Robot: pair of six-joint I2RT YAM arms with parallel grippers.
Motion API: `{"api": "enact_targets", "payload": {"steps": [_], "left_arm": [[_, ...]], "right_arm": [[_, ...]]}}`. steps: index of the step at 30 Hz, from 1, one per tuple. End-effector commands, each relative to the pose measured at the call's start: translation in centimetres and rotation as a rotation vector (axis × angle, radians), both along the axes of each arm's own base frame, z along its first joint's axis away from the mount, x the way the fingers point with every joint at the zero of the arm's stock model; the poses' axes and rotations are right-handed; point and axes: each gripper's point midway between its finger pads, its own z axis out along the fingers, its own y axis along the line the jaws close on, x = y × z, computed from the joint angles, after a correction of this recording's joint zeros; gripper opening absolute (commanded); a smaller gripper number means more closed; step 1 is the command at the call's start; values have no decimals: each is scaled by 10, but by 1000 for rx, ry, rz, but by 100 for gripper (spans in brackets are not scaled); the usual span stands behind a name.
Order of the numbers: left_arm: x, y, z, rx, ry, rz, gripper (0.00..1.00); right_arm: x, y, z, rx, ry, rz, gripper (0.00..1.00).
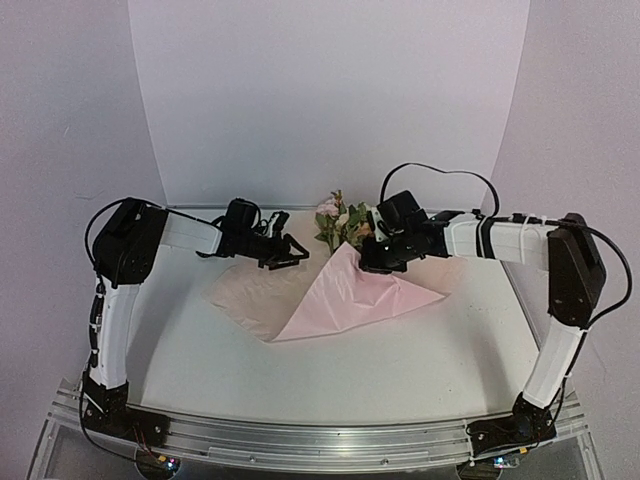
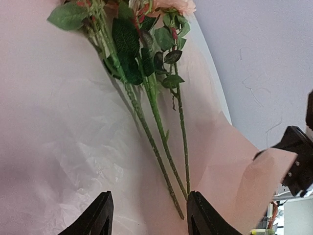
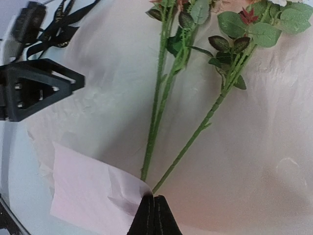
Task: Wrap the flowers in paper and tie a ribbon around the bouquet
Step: Fold the bottom corner of the flattened wrapping paper at the center of the board.
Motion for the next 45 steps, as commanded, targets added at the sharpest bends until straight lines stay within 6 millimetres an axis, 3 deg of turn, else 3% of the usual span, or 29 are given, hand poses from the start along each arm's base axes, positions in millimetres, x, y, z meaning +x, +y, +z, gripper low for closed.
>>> {"api": "enact_targets", "payload": {"steps": [1,7,15,21,28,32,35,40,45], "left_arm": [[-5,5,-12,28,75,43,53],[-24,29,-50,164,159,109,53],[-71,75,-95,360,290,187,53],[-109,105,-109,454,335,204,53],[-132,126,-111,522,339,214,53],[-124,135,-116,550,340,231,53],[-117,145,-120,590,337,241,52],[-100,164,-126,655,330,246,52],[-79,172,-123,681,315,254,51]], "right_arm": [[-18,18,32,83,-59,30,0],[-43,31,35,101,-50,74,0],[-85,36,30,111,-30,120,0],[-122,40,28,137,-5,160,0],[-156,51,35,166,7,210,0],[-142,47,44,93,-54,199,0],[-120,43,51,21,-81,194,0],[-79,35,43,10,-54,151,0],[-48,43,23,12,-2,132,0]]}}
